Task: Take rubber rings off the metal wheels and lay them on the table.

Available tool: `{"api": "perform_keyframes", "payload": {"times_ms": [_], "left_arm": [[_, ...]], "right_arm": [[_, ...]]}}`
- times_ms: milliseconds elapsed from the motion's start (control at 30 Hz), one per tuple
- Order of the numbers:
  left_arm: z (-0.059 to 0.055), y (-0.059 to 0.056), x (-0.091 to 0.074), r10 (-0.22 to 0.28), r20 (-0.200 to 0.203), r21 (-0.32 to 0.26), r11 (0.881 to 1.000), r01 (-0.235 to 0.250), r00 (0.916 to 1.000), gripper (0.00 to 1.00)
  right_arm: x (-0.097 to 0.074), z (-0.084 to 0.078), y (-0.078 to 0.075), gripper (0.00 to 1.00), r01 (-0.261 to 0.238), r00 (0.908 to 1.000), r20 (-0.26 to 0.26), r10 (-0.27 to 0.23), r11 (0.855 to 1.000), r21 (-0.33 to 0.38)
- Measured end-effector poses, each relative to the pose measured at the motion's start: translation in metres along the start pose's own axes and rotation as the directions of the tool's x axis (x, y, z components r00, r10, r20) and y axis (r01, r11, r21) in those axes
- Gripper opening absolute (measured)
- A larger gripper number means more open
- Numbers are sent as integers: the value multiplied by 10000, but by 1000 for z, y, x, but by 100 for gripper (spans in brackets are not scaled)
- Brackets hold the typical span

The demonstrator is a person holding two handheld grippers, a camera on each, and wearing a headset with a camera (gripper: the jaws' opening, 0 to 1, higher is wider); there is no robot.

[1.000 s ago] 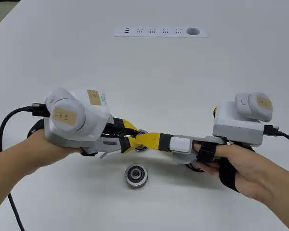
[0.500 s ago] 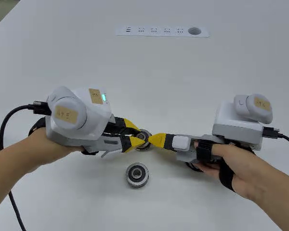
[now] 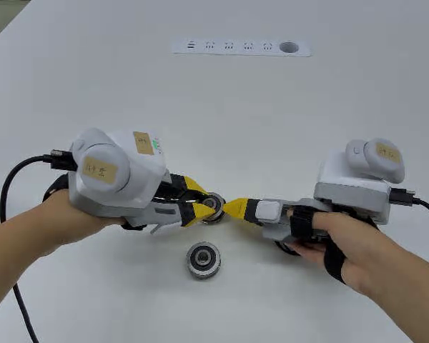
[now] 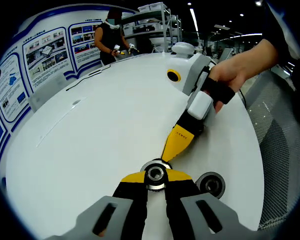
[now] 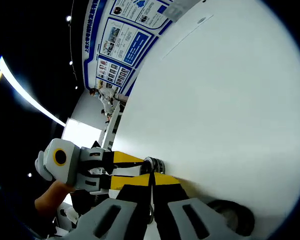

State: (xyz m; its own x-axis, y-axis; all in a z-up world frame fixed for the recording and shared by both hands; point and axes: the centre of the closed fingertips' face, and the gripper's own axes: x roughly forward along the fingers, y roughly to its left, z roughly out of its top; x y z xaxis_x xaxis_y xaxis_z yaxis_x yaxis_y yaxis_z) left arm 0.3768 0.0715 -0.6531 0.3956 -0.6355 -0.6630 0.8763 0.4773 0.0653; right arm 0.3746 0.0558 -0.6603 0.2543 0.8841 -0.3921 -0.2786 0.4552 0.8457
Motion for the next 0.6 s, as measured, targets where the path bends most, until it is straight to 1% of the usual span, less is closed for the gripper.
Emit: {"api": "perform_keyframes", "payload": {"times_ms": [167, 300, 433, 600], "left_arm": [[0, -1, 0, -30, -18, -32, 10000, 30, 10000, 12], [0, 0, 1, -61, -147, 28, 10000, 61, 9999, 12], [0, -1, 0, -100, -224, 103, 9999, 102, 9997, 12], [1, -2, 0, -97, -217, 107, 9999, 99, 9997, 12]], "right_arm": [[-2, -1, 1, 1, 71, 10000, -27, -69, 9988, 475], [-1, -1, 3, 1, 130, 9999, -15, -129, 9991, 399], [0, 0, 2, 1, 168, 9999, 23, -169, 9991, 382], [1, -1, 5, 0, 176, 9998, 27, -177, 9994, 305]]}}
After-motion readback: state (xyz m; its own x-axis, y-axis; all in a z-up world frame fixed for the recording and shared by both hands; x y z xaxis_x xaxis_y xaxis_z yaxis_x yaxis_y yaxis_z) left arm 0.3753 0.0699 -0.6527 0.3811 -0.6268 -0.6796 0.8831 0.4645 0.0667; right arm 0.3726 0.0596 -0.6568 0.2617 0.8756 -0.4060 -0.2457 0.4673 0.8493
